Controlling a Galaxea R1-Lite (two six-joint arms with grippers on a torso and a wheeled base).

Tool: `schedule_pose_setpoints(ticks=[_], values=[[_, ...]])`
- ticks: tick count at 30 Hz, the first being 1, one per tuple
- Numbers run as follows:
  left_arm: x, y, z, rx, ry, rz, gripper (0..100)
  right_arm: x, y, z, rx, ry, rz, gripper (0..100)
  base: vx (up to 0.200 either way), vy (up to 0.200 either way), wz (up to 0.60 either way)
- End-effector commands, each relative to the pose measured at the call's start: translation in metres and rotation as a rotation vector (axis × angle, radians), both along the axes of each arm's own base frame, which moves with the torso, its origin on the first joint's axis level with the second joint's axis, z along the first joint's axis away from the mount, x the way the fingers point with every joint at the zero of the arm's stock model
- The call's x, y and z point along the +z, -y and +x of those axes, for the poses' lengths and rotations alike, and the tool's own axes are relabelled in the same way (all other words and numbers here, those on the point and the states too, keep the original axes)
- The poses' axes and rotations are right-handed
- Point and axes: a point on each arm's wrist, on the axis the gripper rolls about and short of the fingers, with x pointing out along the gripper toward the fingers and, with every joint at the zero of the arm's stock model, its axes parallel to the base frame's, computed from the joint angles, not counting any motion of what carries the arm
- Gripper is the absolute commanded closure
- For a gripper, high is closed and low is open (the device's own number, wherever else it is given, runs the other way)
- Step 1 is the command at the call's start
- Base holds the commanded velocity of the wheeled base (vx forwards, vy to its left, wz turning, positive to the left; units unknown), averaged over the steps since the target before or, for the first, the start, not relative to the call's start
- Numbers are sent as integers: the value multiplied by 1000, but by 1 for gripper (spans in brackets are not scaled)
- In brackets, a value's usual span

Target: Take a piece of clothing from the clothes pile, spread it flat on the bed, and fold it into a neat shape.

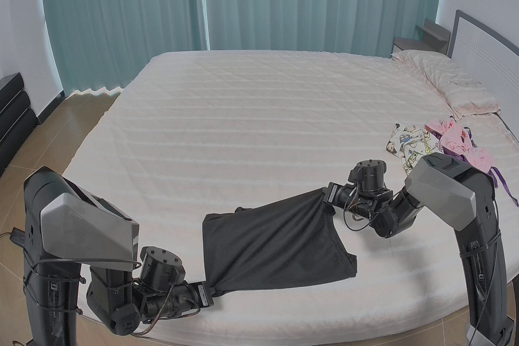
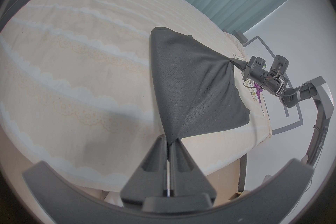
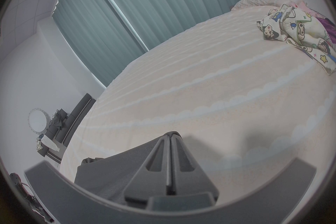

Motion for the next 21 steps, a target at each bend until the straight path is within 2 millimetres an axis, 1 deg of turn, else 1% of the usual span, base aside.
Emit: schedule_pose_setpoints(ticks=[1, 7, 8, 14, 15, 16, 18, 19, 21], values=[[0, 0, 0, 0, -2, 0, 100, -1, -1, -1, 4, -3, -3, 100, 0, 0, 0], [0, 0, 0, 0, -1, -2, 100, -3, 0, -4, 5, -19, -11, 100, 0, 0, 0], [0, 0, 0, 3, -2, -3, 0, -3, 0, -4, 5, -19, -11, 0, 0, 0, 0], [0, 0, 0, 4, -1, -5, 0, -4, -1, -5, 7, -19, -8, 0, 0, 0, 0], [1, -1, 1, 13, -3, -12, 0, 10, 4, -8, -4, -8, 3, 0, 0, 0, 0], [2, -2, 1, 15, -3, -13, 0, 14, 7, -11, -9, -11, 6, 0, 0, 0, 0], [6, -4, 1, 23, 11, -24, 0, 19, 14, -18, -15, -23, 4, 0, 0, 0, 0], [12, -8, 5, 41, 42, -48, 0, 22, 17, -25, -18, -36, 3, 0, 0, 0, 0], [21, -12, 10, 79, 76, -87, 0, 22, 18, -37, -24, -66, 12, 0, 0, 0, 0]])
